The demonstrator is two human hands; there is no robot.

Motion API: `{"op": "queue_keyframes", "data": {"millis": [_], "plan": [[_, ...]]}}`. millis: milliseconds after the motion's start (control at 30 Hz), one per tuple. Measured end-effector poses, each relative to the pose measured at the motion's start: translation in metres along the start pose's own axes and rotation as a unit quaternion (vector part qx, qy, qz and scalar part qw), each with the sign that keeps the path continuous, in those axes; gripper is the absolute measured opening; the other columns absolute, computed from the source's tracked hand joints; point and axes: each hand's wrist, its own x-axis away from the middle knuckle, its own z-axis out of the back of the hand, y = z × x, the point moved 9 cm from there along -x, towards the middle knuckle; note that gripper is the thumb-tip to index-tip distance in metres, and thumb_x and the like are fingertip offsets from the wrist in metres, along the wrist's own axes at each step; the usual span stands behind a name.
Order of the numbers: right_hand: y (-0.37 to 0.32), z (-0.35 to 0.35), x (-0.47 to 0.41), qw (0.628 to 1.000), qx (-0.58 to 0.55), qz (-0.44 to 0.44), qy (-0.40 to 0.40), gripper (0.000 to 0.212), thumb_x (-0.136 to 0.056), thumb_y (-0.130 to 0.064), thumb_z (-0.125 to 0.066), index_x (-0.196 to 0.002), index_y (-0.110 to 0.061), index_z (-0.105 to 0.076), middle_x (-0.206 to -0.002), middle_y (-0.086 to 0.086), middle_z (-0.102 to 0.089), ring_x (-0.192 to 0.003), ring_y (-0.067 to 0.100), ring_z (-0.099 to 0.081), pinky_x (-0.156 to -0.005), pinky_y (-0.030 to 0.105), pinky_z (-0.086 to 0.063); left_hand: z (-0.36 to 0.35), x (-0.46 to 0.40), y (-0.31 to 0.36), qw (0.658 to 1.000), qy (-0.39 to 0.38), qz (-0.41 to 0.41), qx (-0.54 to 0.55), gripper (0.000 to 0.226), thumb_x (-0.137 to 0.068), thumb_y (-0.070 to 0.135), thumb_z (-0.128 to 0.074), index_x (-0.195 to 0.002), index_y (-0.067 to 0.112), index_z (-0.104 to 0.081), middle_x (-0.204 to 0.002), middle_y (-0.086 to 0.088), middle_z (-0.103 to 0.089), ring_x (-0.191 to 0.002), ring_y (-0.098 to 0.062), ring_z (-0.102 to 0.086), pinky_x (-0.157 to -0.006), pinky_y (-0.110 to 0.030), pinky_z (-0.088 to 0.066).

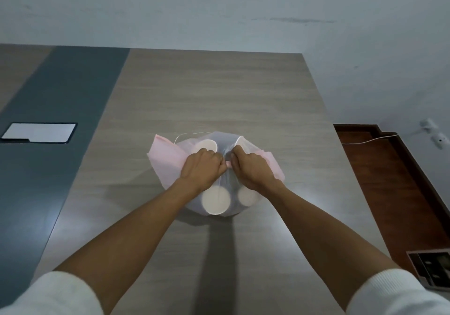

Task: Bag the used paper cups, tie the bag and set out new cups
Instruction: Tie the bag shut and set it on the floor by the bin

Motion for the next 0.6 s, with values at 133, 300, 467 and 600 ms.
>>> {"op": "queue_keyframes", "data": {"millis": [133,300,467,600], "plan": [[0.004,0.0,-0.005,1.0,-0.018,-0.017,-0.019,0.028,-0.107,-0.044,-0.031,-0.102,-0.021,-0.047,-0.079,0.006,-0.069,-0.067,0.03,-0.062,-0.061,0.039,-0.042,-0.002,-0.003,-0.003,1.0,-0.007,0.006,0.003,0.039,-0.101,0.049,-0.039,-0.075,0.021,-0.049,-0.089,-0.006,-0.07,-0.082,-0.026,-0.061,-0.059,-0.034,-0.032],[0.014,0.026,-0.008,0.99,0.102,0.009,-0.091,0.062,-0.091,-0.08,-0.029,-0.097,-0.021,-0.045,-0.085,0.006,-0.069,-0.07,0.029,-0.056,-0.069,0.039,-0.038,-0.003,-0.005,-0.003,1.0,-0.023,-0.005,-0.007,0.046,-0.102,0.054,-0.038,-0.087,0.018,-0.064,-0.092,-0.003,-0.07,-0.083,-0.025,-0.065,-0.06,-0.033,-0.038],[0.051,0.077,-0.008,0.921,0.336,0.015,-0.197,0.046,-0.091,-0.073,-0.044,-0.1,-0.031,-0.061,-0.104,0.0,-0.072,-0.101,0.024,-0.068,-0.097,0.045,-0.031,-0.005,-0.01,-0.003,0.998,-0.045,0.006,-0.037,0.042,-0.101,0.05,-0.043,-0.091,0.017,-0.067,-0.091,-0.004,-0.07,-0.084,-0.027,-0.065,-0.06,-0.032,-0.04],[0.056,0.083,0.002,0.954,-0.119,-0.116,-0.25,0.036,-0.081,-0.042,-0.078,-0.116,-0.035,-0.07,-0.118,-0.008,-0.07,-0.106,0.016,-0.067,-0.084,0.028,-0.049,-0.007,-0.014,0.005,0.995,-0.057,0.014,-0.076,0.03,-0.098,0.037,-0.047,-0.092,0.017,-0.068,-0.093,-0.006,-0.071,-0.085,-0.027,-0.065,-0.06,-0.031,-0.034]]}}
